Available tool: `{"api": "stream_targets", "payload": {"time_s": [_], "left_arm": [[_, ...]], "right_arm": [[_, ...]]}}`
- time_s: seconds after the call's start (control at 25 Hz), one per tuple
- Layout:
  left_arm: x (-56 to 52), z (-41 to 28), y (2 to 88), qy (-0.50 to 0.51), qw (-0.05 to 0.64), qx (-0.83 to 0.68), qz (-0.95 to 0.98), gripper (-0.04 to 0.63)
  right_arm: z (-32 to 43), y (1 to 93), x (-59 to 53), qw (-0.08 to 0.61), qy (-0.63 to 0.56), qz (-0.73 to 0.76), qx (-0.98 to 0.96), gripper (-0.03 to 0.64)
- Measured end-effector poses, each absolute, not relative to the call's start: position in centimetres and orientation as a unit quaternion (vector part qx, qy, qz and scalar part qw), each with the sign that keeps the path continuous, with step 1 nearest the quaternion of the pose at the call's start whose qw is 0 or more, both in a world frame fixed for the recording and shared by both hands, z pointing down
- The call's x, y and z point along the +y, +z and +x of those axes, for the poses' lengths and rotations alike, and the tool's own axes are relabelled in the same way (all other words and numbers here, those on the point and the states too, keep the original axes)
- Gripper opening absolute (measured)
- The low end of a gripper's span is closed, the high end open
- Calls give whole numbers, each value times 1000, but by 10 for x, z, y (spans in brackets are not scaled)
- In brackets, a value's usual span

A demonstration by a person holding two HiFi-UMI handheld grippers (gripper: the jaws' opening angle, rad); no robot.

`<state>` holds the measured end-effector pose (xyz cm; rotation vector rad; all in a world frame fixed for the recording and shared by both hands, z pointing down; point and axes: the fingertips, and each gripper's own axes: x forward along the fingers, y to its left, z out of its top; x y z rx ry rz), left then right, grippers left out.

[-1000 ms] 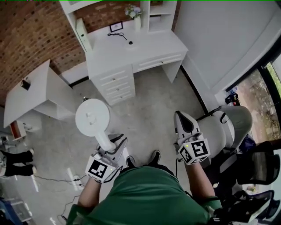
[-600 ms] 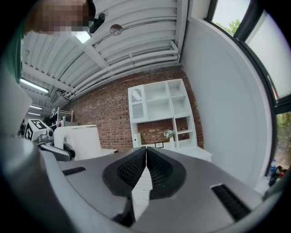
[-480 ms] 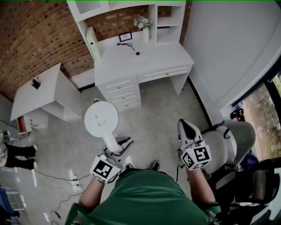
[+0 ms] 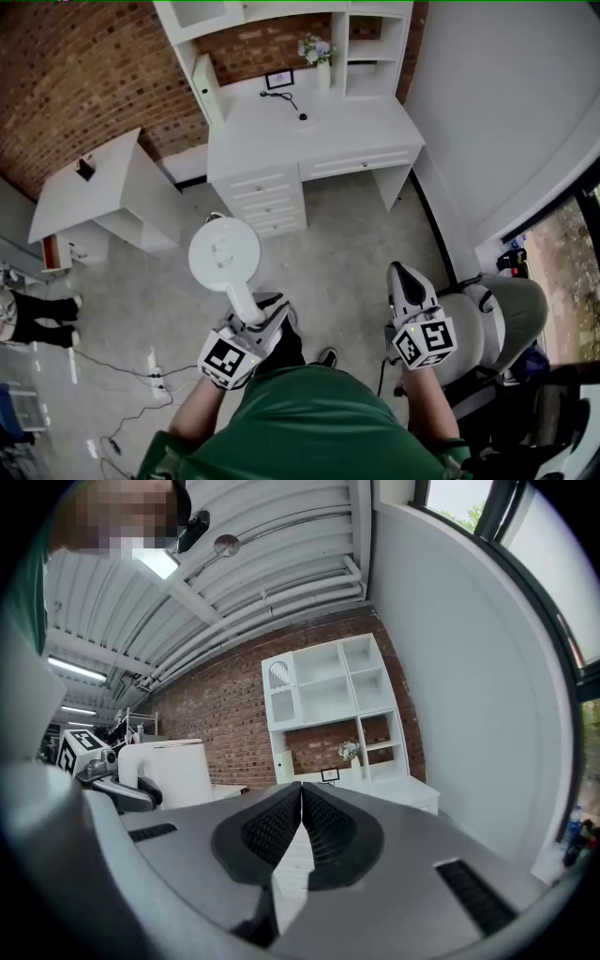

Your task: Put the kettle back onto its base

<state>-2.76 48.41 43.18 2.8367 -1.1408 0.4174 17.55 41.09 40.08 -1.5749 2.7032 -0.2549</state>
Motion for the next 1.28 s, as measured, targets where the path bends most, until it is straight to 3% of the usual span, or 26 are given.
{"api": "stream_targets", "payload": {"time_s": [0.44, 1.28], "left_arm": [[374, -56, 436, 125, 28, -371, 920, 72], [181, -153, 452, 135, 30, -350, 926, 72]], "right_arm": [[168, 406, 335, -7, -91, -523, 847, 21], [79, 415, 168, -37, -116, -545, 829, 21]]}}
